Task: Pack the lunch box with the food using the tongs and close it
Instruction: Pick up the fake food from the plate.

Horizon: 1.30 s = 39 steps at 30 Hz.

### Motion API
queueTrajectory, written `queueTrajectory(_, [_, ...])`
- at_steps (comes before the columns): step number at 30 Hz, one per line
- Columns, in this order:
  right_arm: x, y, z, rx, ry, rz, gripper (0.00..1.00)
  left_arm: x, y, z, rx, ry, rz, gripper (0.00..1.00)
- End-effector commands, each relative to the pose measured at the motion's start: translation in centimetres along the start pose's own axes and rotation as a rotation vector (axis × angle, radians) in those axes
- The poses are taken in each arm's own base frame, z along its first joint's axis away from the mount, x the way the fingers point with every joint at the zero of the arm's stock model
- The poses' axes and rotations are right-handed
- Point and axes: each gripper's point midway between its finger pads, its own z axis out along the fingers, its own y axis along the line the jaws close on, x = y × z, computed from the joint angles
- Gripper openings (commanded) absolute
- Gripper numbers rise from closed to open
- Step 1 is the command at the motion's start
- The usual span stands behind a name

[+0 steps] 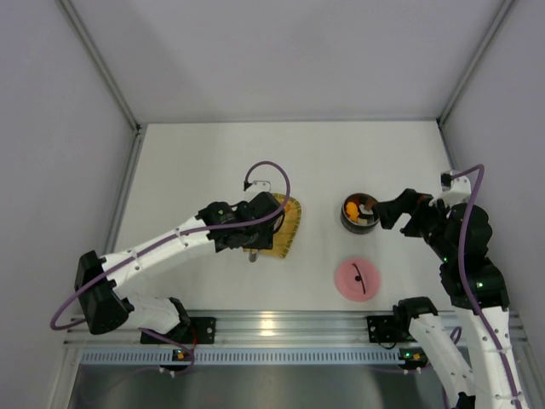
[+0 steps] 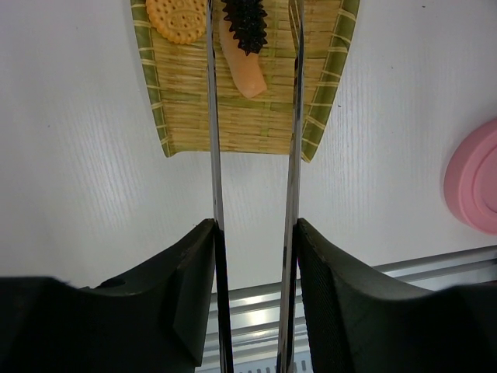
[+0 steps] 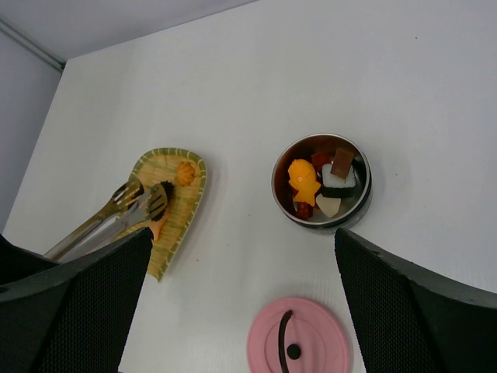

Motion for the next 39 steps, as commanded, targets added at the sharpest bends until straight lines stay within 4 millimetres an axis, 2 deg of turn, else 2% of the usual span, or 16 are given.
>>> queueTrajectory(1, [-1.2,0.1,-0.2,-0.002,-0.049,-0.008,0.99,-0.3,-0.5,0.3,0.018,-0.015,0.000,0.49])
queueTrajectory(12, [-1.1,0.0,-0.2,0.004,-0.050,-0.008,1.00,0.6,-0.4,1.3,0.004,0.009,0.007,0.46])
queueTrajectory(18, [-1.1,0.0,-0.2,0.002,-0.049,-0.008,1.00,0.4,-0.5,1.2,0.006,-0.001,0.007,0.37])
queueTrajectory(20, [-1.1,0.0,-0.2,0.002,-0.049,-0.008,1.00,0.1,-0.5,1.0,0.008,-0.009,0.004,0.30])
queueTrajectory(24, [-1.1,0.0,-0.2,0.004,-0.050,-0.009,0.99,-0.7,-0.3,0.1,0.003,-0.034,0.003,0.24])
queueTrajectory(33, [-1.3,0.1,-0.3,0.000,-0.053,-0.009,0.99,-2.4,-0.3,-1.8,0.019,-0.084,0.002,0.21])
queueTrajectory(39, [-1.5,0.2,-0.2,0.001,-0.050,-0.007,1.00,-3.4,-1.8,-3.0,0.087,-0.110,0.062,0.20])
